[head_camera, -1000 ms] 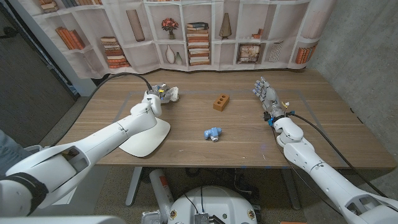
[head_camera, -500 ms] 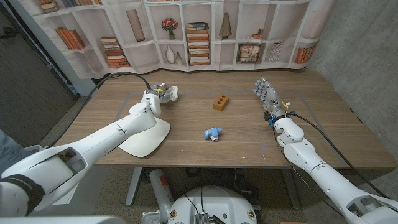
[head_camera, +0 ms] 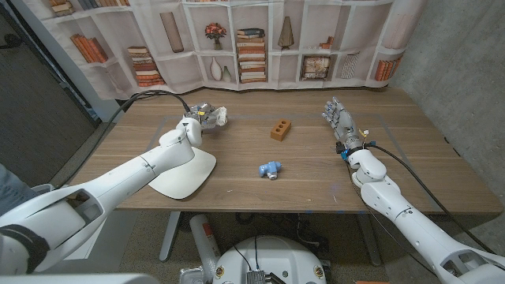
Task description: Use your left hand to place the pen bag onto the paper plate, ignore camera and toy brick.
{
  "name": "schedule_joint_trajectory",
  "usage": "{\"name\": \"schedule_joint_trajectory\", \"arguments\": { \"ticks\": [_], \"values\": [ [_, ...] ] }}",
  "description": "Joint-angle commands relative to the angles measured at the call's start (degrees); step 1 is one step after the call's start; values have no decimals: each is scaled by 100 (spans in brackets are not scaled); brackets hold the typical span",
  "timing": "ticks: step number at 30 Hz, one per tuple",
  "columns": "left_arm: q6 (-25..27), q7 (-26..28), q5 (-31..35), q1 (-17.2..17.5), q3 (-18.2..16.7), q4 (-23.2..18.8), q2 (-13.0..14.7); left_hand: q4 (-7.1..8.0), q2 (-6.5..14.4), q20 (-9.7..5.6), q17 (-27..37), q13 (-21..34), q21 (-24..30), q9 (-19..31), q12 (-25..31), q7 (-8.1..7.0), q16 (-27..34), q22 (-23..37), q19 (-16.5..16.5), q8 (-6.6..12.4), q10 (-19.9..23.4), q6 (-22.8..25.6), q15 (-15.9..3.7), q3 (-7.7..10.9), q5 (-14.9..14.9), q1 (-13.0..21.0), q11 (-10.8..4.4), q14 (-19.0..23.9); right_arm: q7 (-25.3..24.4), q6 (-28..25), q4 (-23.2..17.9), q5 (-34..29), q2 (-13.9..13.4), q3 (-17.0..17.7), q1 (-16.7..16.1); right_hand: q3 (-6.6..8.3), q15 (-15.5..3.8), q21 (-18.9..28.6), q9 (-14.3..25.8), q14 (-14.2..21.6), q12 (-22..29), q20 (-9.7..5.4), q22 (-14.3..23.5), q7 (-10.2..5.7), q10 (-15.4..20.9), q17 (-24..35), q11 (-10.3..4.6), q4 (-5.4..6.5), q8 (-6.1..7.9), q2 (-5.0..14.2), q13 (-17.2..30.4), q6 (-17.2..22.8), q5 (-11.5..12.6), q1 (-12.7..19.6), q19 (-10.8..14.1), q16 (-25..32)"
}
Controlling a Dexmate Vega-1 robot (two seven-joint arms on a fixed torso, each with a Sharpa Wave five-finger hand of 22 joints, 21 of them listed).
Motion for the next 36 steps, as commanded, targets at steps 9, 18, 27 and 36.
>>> {"name": "schedule_joint_trajectory", "arguments": {
  "ticks": [9, 18, 27, 36],
  "values": [
    [-440, 61, -120, 504, -431, -571, 454, 50, -2, -71, 26, 33, 38, 10, -45, -9, -33, 19, -32, -40, 51, 45, -673, -3, -34, -65, -7, 48, -157, 57, -118, -95, 1, 7, -100, 6, 10, -35, 10, 48, -9, -146, 18, 19, 18, 13, 12, -18, -7, 25, 20, 26, -19, 29, 47, 0],
    [-562, 78, -127, 700, -608, -796, 627, 53, -5, -66, 32, 36, 42, 9, -59, -18, -40, 18, -41, -47, 68, 59, -685, -6, -34, -78, -15, 69, -139, 53, -97, -94, 14, -11, -95, 1, 12, -54, 10, 51, -6, -149, 19, 20, 29, 13, 17, -18, -6, 26, 20, 28, -20, 28, 49, 0],
    [-662, 114, -60, 839, -683, -937, 681, 55, -20, -66, 45, 42, 47, 8, -76, -19, -55, 18, -54, -51, 84, 90, -690, -13, -37, -97, -19, 69, -136, 24, -141, -99, -37, 6, -99, -4, 12, -76, 9, 49, -7, -145, 20, 21, 31, 14, 16, -19, -8, 27, 20, 25, -20, 28, 57, -2],
    [-851, 204, -25, 1041, -838, -1099, 804, 52, -28, -63, 54, 45, 53, 7, -89, -33, -60, 18, -60, -55, 100, 109, -707, -14, -37, -104, -21, 86, -160, -5, -169, -94, -68, 32, -102, -8, 15, -97, 9, 50, -7, -146, 21, 21, 33, 14, 28, -20, -7, 29, 20, 28, -20, 27, 64, -3]
  ]
}}
